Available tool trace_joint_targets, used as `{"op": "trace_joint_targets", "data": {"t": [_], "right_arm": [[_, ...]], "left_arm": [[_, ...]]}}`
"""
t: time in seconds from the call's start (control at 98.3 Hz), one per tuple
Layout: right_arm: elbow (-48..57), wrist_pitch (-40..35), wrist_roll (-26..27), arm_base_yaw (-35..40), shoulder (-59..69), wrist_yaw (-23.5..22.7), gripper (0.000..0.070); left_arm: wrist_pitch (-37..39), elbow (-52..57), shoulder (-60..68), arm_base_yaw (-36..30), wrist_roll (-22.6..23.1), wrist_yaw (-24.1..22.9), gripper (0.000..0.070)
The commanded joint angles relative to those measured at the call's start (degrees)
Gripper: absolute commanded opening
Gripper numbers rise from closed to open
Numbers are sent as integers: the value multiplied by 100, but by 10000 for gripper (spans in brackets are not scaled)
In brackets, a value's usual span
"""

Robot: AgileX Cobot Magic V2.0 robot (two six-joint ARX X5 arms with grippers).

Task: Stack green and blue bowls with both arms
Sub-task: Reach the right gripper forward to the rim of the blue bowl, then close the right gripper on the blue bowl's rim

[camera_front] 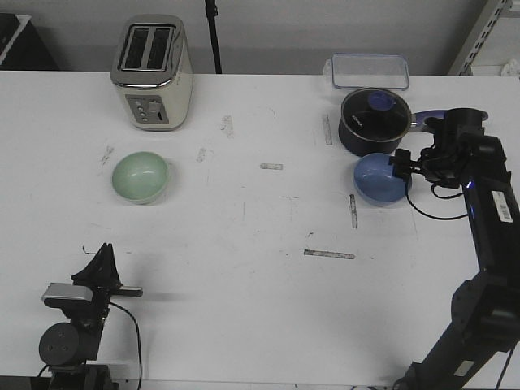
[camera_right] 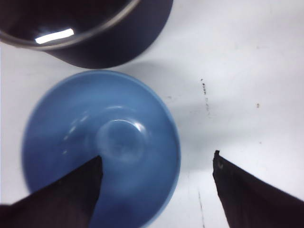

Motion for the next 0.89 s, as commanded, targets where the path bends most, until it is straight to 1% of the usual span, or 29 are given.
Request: {"op": "trace_joint_targets", "data": {"t": [0.0, 0.153, 0.295, 0.417, 0.478, 0.59, 0.651, 0.803, 0.885], "right_arm": [[109, 44, -11, -11, 256, 0, 506], [109, 190, -26, -50, 511, -4, 492], [107, 260, -26, -72, 726, -90, 400], [103, 262, -26, -74, 883, -310, 355], [101, 262, -26, -74, 898, -315, 305], [101, 295, -28, -74, 903, -313, 171], [101, 284, -26, -74, 903, -310, 114], [101, 269, -26, -81, 903, -308, 12], [101, 273, -15, -81, 903, -313, 12]], "left_arm": [[81, -127, -11, 0, -15, -13, 1], [81, -127, -11, 0, -13, -13, 1], [81, -127, -11, 0, -15, -13, 1], [83, -127, -11, 0, -13, -13, 1], [81, -127, -11, 0, -15, -13, 1], [81, -127, -11, 0, -15, -13, 1], [81, -127, -11, 0, -13, -13, 1], [83, -127, -11, 0, -15, -13, 1], [83, -127, -11, 0, -15, -13, 1]]}}
